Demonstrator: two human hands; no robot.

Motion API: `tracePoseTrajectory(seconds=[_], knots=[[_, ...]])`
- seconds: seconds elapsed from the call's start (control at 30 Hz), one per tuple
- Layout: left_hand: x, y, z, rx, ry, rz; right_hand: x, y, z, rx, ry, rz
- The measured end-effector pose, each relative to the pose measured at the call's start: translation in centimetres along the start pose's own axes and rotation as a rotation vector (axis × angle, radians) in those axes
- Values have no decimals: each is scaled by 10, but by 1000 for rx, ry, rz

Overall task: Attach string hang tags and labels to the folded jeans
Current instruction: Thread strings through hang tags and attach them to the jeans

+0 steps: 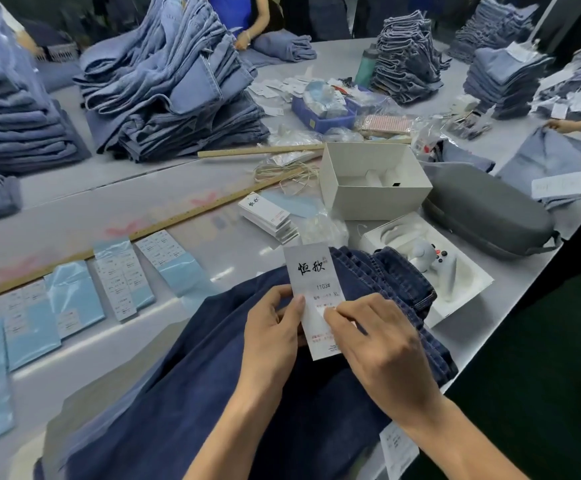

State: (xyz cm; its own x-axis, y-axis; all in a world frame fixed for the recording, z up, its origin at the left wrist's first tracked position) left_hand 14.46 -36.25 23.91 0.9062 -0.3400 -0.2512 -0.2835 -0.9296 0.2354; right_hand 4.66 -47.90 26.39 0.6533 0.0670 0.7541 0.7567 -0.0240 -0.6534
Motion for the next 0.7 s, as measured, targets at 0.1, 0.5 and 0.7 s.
tracePoseTrajectory(seconds=[0.1, 0.5, 0.7], knots=[[-1, -1, 1, 110, 90, 9, 2, 2, 1, 52, -9, 98], [-5, -8, 2, 208, 153, 305, 16, 6, -24, 969, 1227, 141], [-7, -4, -4, 252, 109, 252, 16, 4, -15, 984, 1123, 165]])
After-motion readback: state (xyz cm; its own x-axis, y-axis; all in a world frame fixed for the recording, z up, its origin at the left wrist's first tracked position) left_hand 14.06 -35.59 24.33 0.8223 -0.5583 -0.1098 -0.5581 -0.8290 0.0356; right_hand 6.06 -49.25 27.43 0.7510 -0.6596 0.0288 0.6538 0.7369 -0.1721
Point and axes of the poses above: each hand's wrist, its own x-axis towards the middle knuckle, its own y-axis out of the palm, z = x × y, the point moved 2 cm from there along x, towards the middle knuckle, and after that the axes turned 10 degrees about -z, right-handed, at the moved point
